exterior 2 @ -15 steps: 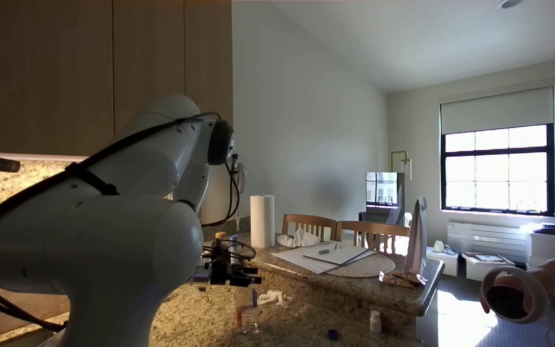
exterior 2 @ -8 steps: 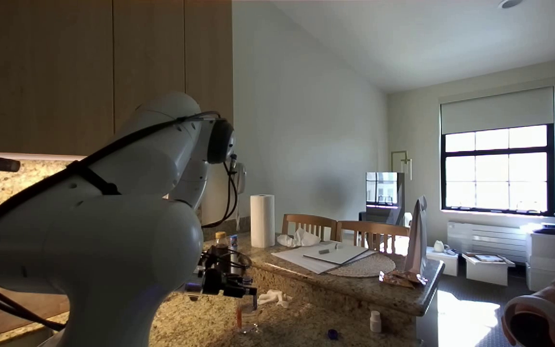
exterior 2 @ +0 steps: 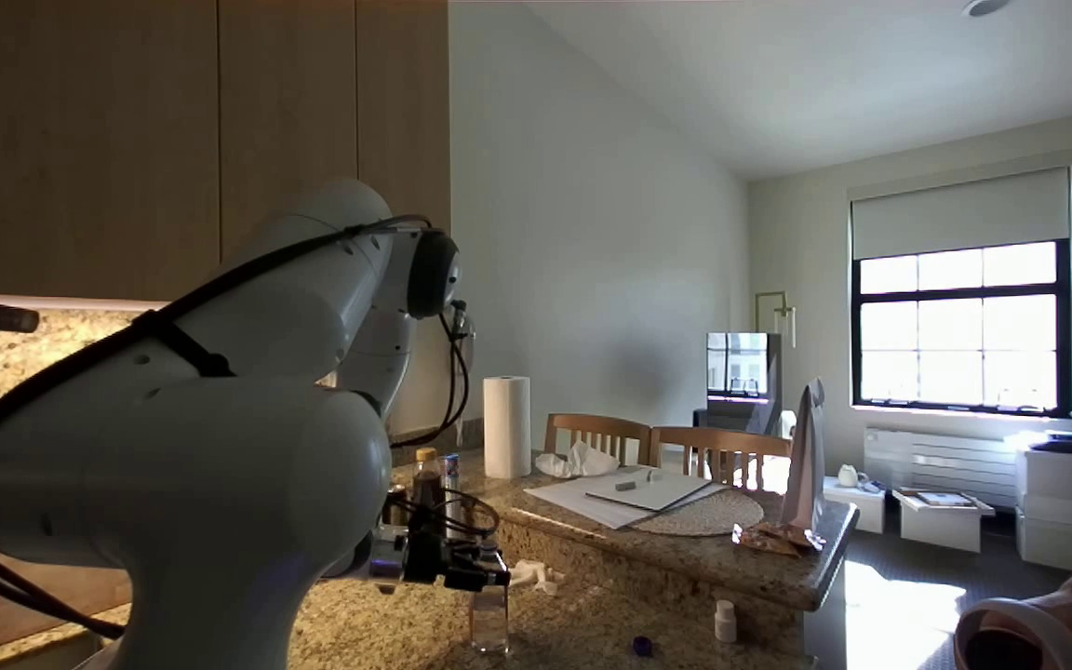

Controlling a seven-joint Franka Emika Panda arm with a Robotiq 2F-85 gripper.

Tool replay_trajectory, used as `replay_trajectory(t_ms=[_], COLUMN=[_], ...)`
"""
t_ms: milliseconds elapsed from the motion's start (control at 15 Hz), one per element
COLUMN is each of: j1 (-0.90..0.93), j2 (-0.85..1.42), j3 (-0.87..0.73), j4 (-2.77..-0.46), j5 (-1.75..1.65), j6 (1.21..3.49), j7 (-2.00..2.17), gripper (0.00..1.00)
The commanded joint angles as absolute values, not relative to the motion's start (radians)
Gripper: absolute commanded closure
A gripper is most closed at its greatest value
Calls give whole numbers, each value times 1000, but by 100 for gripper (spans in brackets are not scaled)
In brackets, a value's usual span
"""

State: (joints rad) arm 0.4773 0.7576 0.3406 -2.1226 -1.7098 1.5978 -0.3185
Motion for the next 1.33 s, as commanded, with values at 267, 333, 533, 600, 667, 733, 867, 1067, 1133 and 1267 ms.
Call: replay_trajectory(t_ms=[267,333,533,600,667,733,867,1067,1133,1267], j1=[434,431,431,427,429,430,421,414,413,417], j2=[762,762,757,754,748,747,720,664,646,604], j3=[334,332,341,343,349,355,374,391,391,383], j4=[-2154,-2154,-2152,-2152,-2154,-2153,-2160,-2179,-2185,-2194], j5=[-1772,-1785,-1801,-1802,-1792,-1783,-1759,-1740,-1734,-1743], j6=[1660,1666,1672,1676,1674,1675,1691,1723,1728,1725], j7=[-189,-178,-168,-170,-179,-189,-221,-273,-299,-360], gripper=[33,40,58,60,60,63,68,68,68,68])
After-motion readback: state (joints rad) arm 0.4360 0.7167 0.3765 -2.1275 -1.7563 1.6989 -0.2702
